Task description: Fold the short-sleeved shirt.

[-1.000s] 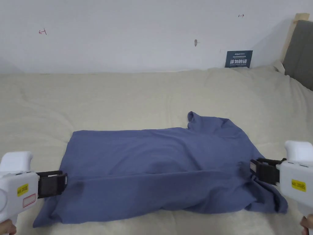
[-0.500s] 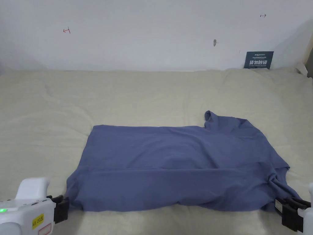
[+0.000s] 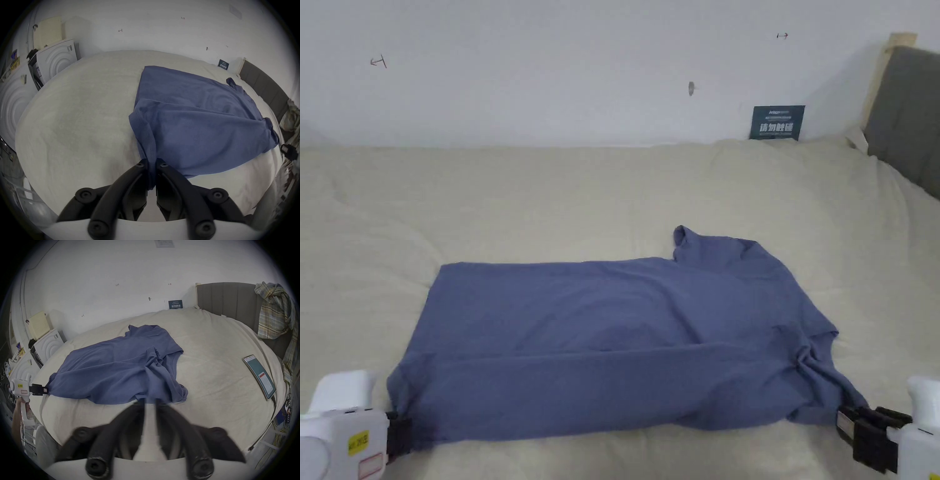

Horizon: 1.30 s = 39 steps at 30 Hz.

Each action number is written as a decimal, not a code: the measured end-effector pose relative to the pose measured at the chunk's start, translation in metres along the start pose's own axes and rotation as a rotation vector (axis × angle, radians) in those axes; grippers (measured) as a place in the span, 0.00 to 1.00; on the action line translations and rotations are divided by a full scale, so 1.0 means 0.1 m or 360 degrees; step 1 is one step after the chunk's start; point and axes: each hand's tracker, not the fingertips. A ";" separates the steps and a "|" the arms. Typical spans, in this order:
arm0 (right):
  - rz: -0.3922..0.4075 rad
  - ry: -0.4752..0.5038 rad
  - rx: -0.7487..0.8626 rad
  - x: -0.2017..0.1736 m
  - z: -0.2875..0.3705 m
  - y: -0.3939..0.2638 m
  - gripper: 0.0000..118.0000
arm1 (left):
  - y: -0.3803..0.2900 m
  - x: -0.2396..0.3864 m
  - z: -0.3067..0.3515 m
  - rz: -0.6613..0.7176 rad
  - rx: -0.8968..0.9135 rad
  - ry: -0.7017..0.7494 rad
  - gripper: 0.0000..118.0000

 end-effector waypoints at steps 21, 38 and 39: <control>-0.0139 0.0045 -0.0156 0.19 -0.59 0.30 0.09 | 0.03 -0.12 0.20 -0.0053 -0.0014 -0.0025 0.07; -0.0040 0.0067 -0.0229 0.45 0.36 -0.12 0.10 | -0.82 -0.24 0.96 -0.0047 -0.0034 -0.0098 0.07; -0.0062 0.0056 -0.0244 0.48 0.30 -0.20 0.14 | -0.92 -0.25 0.92 -0.0039 -0.0041 -0.0107 0.07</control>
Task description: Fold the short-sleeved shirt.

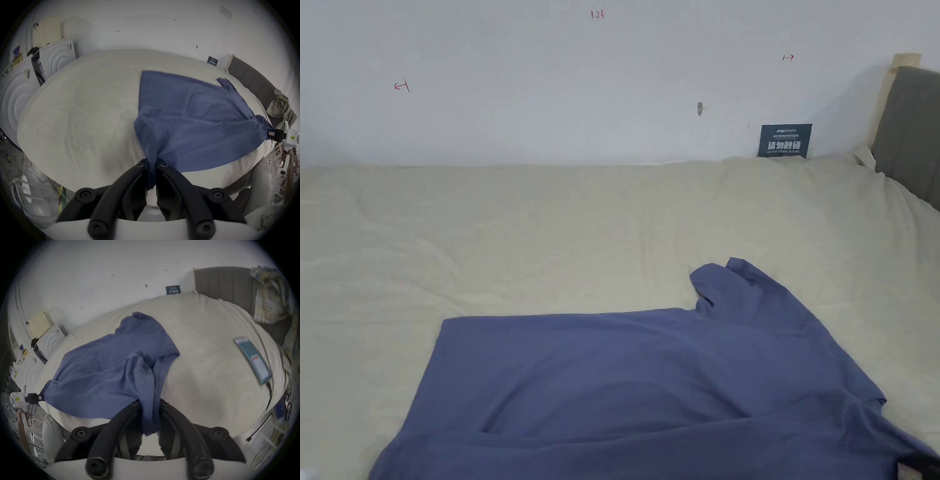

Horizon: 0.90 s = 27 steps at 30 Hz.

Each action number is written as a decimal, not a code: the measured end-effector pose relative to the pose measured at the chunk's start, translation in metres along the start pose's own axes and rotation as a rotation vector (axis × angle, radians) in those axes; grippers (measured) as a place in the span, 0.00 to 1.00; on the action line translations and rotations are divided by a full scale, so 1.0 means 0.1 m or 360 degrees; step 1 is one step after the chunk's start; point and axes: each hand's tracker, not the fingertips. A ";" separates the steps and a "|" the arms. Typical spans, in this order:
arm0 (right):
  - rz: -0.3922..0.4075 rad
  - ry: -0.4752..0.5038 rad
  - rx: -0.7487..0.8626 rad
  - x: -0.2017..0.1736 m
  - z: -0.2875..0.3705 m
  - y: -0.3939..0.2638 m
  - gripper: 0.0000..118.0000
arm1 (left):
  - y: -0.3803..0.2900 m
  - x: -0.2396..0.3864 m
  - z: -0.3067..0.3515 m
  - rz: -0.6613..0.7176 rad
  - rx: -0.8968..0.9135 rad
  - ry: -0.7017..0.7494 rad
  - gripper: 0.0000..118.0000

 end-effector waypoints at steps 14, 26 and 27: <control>0.0088 0.0022 0.0423 -0.37 0.43 0.53 0.31 | 0.57 0.19 0.33 0.0107 0.0387 0.0050 0.41; 0.0123 0.0029 0.0233 -0.51 -0.40 1.67 0.00 | 1.31 0.54 -0.13 0.0003 0.0442 -0.0043 0.00; 0.0111 0.0018 0.0198 -0.51 -0.54 1.80 0.00 | 1.36 0.54 -0.20 0.0015 0.0430 -0.0056 0.00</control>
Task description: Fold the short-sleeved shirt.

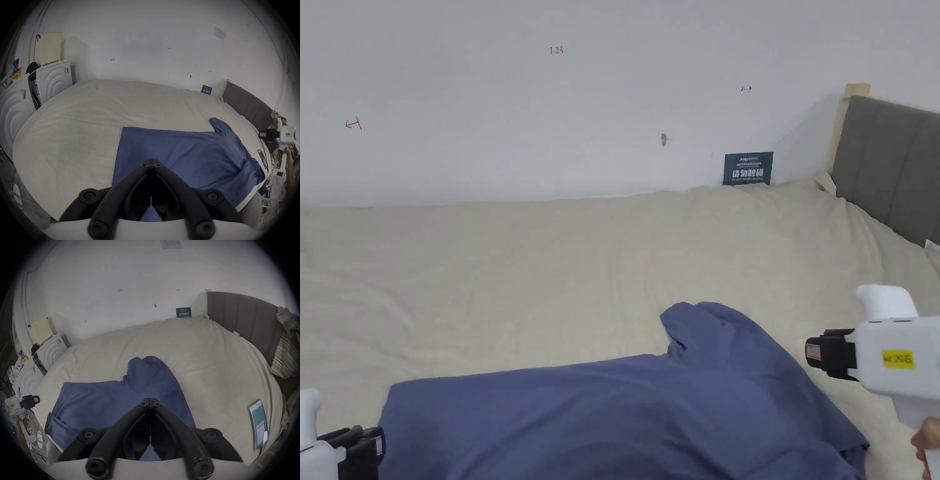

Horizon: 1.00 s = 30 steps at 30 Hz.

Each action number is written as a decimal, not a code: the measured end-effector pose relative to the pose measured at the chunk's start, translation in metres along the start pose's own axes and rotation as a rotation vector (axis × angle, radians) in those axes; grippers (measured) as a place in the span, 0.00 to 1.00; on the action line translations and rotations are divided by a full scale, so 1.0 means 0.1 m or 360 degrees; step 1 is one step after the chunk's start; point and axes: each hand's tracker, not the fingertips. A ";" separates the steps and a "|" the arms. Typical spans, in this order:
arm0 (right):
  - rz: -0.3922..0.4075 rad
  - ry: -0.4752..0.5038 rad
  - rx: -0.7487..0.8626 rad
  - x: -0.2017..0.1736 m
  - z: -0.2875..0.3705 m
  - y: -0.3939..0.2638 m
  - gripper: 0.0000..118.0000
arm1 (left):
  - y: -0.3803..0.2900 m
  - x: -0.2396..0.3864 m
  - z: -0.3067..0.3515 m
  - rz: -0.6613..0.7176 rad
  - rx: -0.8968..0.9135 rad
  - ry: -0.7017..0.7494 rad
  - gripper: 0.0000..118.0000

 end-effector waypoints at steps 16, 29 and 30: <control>0.0075 -0.0265 -0.0618 0.40 -2.17 0.52 0.76 | 0.06 0.00 -0.85 -0.0030 -0.0238 0.0051 0.00; 0.0160 -0.0269 -0.0492 0.33 -1.87 0.65 0.00 | 0.40 -0.19 -1.17 0.0026 -0.0241 0.0015 1.00; 0.0166 -0.0262 -0.0485 0.33 -1.85 0.66 0.00 | 0.49 -0.21 -1.25 0.0042 -0.0300 0.0025 1.00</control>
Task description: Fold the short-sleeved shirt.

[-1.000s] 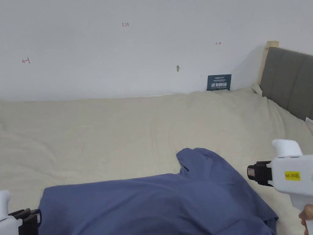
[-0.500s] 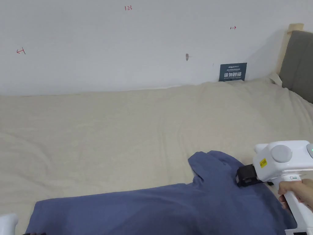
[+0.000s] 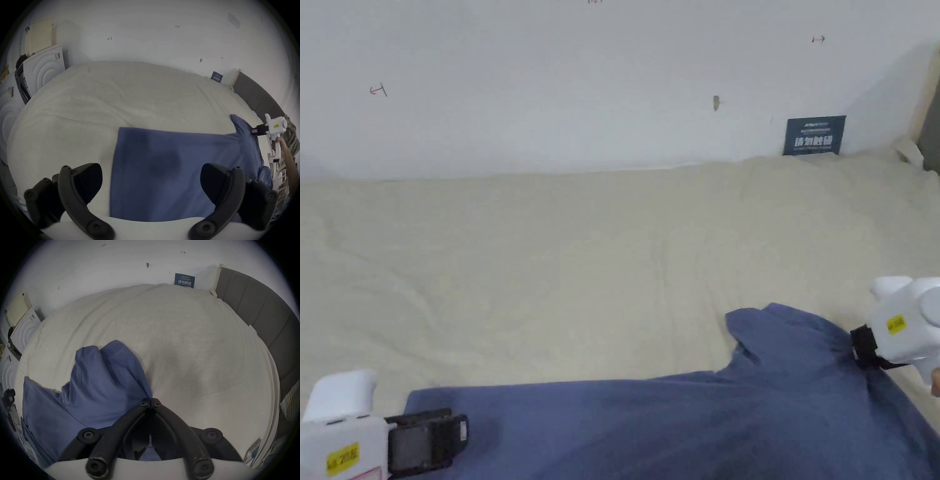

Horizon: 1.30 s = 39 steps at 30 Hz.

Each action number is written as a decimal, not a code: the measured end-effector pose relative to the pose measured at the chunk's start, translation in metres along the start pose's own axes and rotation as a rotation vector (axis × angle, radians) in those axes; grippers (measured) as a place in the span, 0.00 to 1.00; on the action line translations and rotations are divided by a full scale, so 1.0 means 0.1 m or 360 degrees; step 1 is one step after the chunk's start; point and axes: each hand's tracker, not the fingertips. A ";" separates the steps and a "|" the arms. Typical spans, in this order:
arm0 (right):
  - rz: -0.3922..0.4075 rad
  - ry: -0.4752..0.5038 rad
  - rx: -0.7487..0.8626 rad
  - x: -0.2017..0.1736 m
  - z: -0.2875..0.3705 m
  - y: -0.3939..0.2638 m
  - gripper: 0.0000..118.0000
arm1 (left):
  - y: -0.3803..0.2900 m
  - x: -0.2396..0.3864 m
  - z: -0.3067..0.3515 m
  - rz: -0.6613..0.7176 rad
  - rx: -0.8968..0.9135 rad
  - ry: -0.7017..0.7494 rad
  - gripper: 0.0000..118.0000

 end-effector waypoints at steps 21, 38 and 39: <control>0.0027 0.0008 0.0039 0.02 0.21 0.04 0.00 | 0.62 -0.07 -0.99 -0.0061 -0.0357 0.0104 0.06; 0.0097 0.0143 0.0339 0.16 1.88 -1.01 0.00 | 0.01 -0.05 1.00 -0.0144 0.0067 0.0018 0.06; 0.0101 0.0153 0.0327 0.16 1.93 -1.17 0.00 | -0.14 -0.07 1.09 -0.0147 0.0062 0.0012 0.06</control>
